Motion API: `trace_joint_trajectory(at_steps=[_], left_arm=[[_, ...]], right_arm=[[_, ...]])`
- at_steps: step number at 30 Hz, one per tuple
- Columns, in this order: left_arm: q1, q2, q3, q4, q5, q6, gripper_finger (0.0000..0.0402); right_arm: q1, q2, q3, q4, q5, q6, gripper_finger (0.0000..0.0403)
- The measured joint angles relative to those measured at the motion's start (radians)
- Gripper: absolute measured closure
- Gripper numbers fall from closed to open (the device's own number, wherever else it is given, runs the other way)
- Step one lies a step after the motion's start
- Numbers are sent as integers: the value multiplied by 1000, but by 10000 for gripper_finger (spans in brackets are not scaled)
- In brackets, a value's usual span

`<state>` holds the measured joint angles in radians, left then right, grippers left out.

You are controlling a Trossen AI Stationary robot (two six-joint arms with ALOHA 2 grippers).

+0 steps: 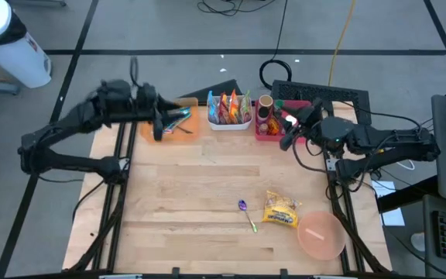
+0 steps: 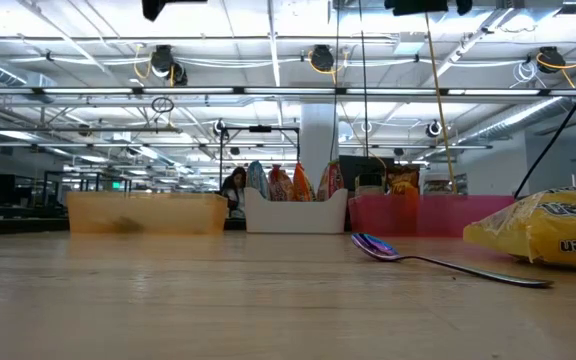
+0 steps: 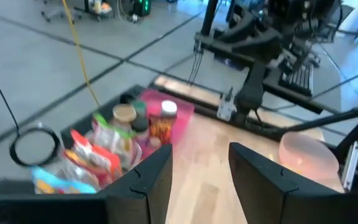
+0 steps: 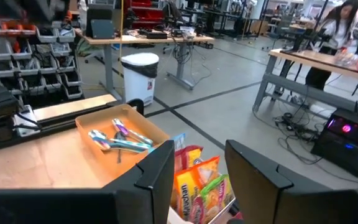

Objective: Pick & Place Food Item
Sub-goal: Put the violet and green spoon into the orange bin

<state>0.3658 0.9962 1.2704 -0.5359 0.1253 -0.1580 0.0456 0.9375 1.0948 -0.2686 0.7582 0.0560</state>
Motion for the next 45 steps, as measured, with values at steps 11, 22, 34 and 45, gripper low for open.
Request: trace_joint_trajectory(at_steps=[11,22,34,45], left_arm=[[-194,-35,-327,250,-126,-315,236],[-211,29,-334,257,-126,-302,236],[-211,60,-334,257,-127,-263,236],[-211,60,-334,257,-127,-265,236]], right_arm=[[2,-1,-204,321,-40,7,268],[2,0,-253,370,-256,-16,268],[2,0,-253,369,-429,-19,268],[2,0,-253,369,-527,-16,268]])
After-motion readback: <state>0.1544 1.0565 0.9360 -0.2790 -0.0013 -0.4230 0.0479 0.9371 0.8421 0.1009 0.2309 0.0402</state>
